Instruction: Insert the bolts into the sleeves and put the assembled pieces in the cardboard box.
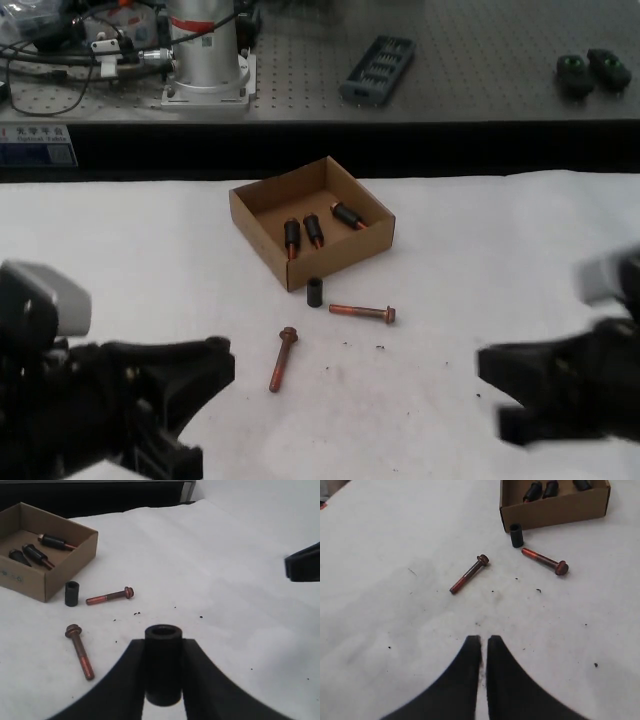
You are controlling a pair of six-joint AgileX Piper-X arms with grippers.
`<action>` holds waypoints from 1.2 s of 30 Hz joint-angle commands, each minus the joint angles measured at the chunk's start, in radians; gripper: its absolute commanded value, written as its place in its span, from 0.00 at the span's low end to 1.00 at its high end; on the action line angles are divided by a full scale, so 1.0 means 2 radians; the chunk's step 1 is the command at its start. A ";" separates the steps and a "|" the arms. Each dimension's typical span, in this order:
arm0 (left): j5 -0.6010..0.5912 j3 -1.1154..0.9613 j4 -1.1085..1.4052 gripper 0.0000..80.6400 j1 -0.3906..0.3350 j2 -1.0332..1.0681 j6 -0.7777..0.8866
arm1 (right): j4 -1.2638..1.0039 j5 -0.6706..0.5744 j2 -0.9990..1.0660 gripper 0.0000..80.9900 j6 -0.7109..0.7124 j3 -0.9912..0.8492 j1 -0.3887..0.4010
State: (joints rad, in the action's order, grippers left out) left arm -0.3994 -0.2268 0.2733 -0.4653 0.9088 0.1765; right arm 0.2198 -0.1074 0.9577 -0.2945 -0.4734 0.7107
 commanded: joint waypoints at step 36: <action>0.224 0.041 -0.137 0.00 -0.001 -0.318 -0.054 | 0.168 -0.090 0.523 0.33 -0.193 -0.427 -0.003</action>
State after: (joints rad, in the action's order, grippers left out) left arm 0.0338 -0.1406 0.0296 -0.4653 0.3249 0.1013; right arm 0.5171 -0.2803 1.9874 -0.6664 -1.2929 0.7080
